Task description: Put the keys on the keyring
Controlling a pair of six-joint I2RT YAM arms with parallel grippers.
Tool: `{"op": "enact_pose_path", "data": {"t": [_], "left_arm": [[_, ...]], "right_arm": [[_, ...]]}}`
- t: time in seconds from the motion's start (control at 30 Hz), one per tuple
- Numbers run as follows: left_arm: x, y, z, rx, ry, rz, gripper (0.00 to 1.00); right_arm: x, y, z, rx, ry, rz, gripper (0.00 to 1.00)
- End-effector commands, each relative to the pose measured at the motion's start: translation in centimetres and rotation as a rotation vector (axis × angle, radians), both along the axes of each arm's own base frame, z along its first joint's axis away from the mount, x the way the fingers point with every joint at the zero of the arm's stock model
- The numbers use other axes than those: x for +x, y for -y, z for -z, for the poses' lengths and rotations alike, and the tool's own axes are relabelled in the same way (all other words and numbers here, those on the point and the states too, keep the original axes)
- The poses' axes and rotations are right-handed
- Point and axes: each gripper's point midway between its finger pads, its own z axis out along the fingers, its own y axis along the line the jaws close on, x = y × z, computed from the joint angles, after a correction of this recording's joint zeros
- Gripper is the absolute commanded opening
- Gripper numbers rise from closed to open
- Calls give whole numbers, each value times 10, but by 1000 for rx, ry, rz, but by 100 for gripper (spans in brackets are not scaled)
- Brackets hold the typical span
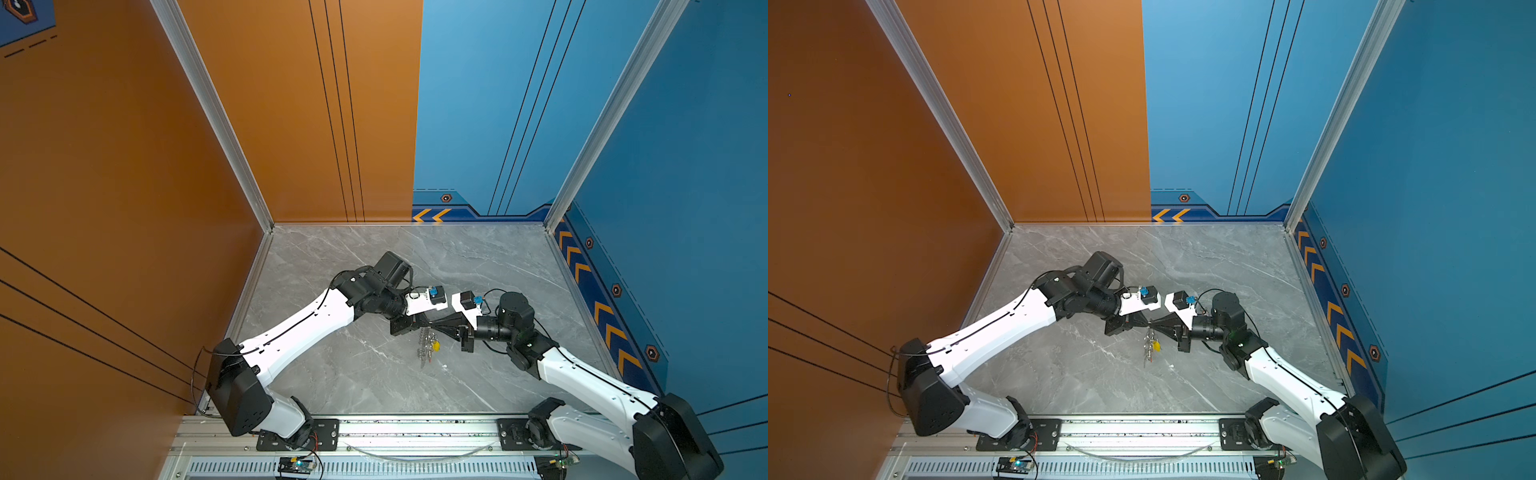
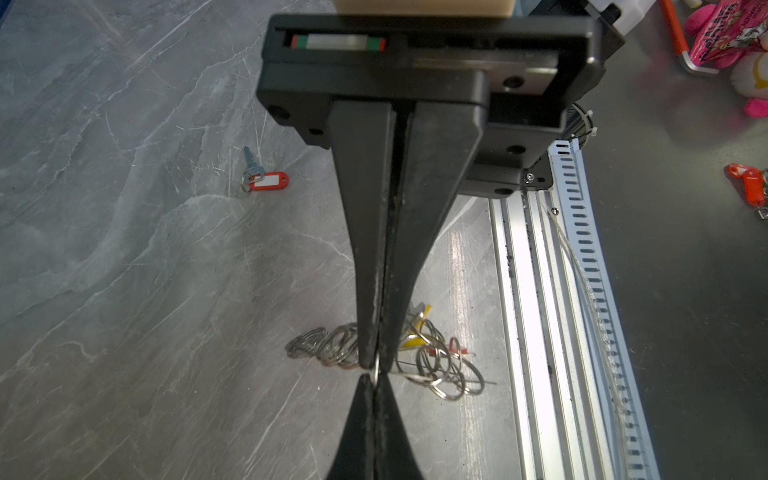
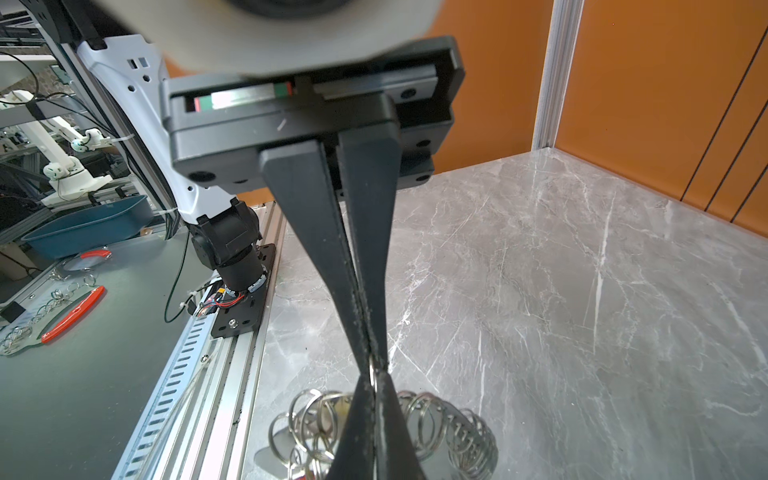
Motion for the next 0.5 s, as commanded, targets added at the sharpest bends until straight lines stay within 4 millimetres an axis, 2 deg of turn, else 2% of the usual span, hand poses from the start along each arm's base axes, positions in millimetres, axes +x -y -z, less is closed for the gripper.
{"op": "enact_pose_path", "data": {"t": [0.0,0.23,0.37,0.47], "left_arm": [[-3,5,-27,-75,27,30,0],[16,-2,-31,-251,94,-77,33],[21,-11,-40,-406,122,-116,36],[23,-13,-44,-458,126,-122,33]], "right_arm": [[6,1,-13,7,40,38,0],[12,13,-36,114,81,114,0],[11,16,-47,173,100,119,0],[9,15,-55,213,104,102,0]]}}
